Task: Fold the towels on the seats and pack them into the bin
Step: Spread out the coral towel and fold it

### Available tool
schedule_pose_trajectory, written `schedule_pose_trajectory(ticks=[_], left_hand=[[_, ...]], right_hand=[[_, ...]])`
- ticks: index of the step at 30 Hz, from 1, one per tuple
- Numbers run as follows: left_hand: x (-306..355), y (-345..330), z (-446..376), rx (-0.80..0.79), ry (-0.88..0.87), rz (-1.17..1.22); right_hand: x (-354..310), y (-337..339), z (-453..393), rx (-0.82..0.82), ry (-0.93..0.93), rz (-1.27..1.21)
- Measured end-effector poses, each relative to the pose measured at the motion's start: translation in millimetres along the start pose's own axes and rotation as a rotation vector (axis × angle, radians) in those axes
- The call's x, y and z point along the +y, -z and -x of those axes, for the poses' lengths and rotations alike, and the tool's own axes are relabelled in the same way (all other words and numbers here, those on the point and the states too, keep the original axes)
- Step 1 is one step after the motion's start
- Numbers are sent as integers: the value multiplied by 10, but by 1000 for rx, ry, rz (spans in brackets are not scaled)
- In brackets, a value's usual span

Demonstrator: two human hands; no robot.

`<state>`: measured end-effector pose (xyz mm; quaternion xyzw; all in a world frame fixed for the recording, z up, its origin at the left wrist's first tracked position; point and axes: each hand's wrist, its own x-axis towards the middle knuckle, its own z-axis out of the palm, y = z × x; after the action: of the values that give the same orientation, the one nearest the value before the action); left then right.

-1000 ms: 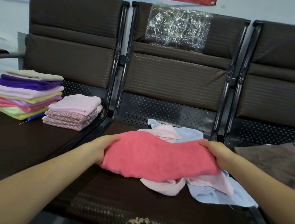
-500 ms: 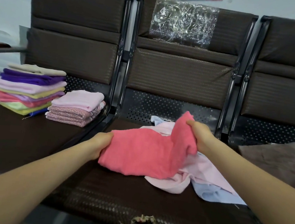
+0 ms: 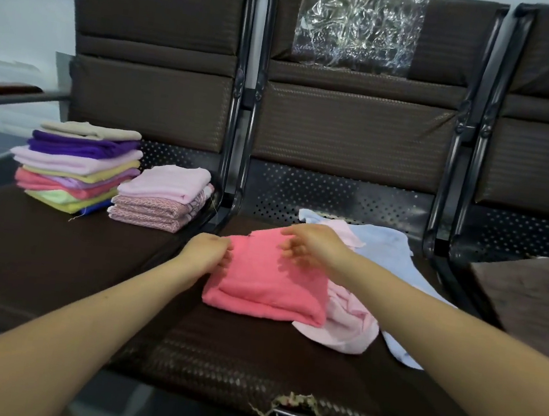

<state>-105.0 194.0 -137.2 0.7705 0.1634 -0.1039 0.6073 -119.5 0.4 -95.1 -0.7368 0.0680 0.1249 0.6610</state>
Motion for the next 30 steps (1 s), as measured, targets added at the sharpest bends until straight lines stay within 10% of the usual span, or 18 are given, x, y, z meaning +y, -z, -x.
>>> schedule_pose_trajectory(ticks=[5,20,30], left_hand=[[61,-239,111,66,-75,-380],[105,-339,107,35,-281,-370],[29,-110,203,224,-305,-299]], right_hand=[[259,473,-38,267,42,346],[394,358,61,144,-230,226],[399,260,66,84,-31,277]])
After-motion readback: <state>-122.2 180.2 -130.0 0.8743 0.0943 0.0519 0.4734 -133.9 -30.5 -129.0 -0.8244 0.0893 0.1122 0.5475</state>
